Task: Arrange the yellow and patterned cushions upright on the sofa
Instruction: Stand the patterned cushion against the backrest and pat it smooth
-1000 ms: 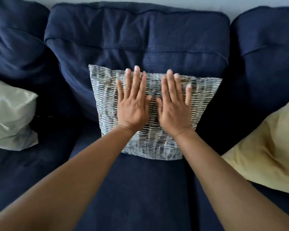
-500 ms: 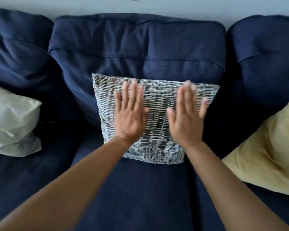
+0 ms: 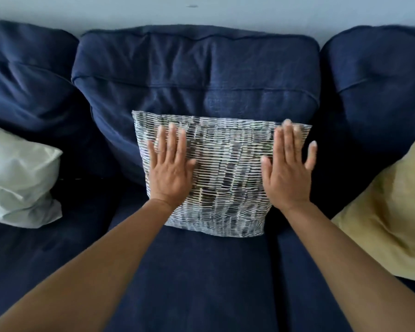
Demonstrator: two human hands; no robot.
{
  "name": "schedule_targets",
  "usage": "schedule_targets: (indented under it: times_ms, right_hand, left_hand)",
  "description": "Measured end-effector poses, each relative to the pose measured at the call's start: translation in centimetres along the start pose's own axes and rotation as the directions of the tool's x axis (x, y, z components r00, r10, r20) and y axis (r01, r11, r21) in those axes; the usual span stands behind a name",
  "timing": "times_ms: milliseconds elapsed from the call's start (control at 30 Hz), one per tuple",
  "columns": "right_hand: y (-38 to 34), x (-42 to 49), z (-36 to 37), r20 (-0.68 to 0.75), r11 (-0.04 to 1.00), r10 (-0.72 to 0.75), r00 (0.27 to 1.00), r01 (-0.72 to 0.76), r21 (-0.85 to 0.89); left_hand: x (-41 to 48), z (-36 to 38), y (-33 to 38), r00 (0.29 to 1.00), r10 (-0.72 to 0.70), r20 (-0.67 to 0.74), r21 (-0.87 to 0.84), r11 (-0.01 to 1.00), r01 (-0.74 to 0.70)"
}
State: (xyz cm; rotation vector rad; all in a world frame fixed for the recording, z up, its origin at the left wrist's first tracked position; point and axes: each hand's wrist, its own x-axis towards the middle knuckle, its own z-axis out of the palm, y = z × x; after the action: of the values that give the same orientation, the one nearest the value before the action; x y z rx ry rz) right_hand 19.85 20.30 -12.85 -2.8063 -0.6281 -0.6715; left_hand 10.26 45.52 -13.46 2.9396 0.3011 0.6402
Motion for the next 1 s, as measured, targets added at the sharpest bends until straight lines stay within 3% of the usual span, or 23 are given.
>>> schedule_targets:
  times_ms: [100,233,433,567,767,867,1000]
  right_hand:
    - [-3.3,0.8,-0.1,0.041,0.979,-0.195,0.98,0.193,0.058]
    - [-2.9,1.4,1.2,0.173,0.962,-0.266,0.949,0.273,-0.019]
    - [2.6,1.8,0.9,0.233,0.985,-0.111,0.966,0.138,-0.103]
    - [2.8,1.2,-0.5,0.272,0.993,-0.005,0.962,0.037,-0.112]
    - [1.3,0.2,-5.1,0.234,0.99,0.104,0.967,-0.124,0.073]
    - [1.4,-0.8,-7.4,0.124,0.967,0.183,0.975,-0.201,0.158]
    - [3.1,-3.2,-10.2,0.055,0.921,0.306,0.95,-0.31,0.234]
  left_hand:
    - [0.9,0.6,3.2,0.989,0.146,0.019,-0.012,0.989,-0.146]
    - [1.3,1.9,2.5,0.976,0.079,0.203,0.066,0.993,-0.094]
    - [1.0,1.0,-3.4,0.953,-0.185,0.24,0.237,0.963,0.127]
    - [0.2,-1.1,-4.1,0.939,-0.208,0.275,0.24,0.96,0.143]
    - [0.0,-5.4,0.1,0.943,-0.219,0.249,0.01,0.975,0.224]
    - [-0.5,-7.3,3.3,0.966,-0.135,0.22,-0.184,0.967,0.177]
    - [-1.3,-8.3,7.9,0.975,-0.039,0.218,-0.279,0.955,0.1]
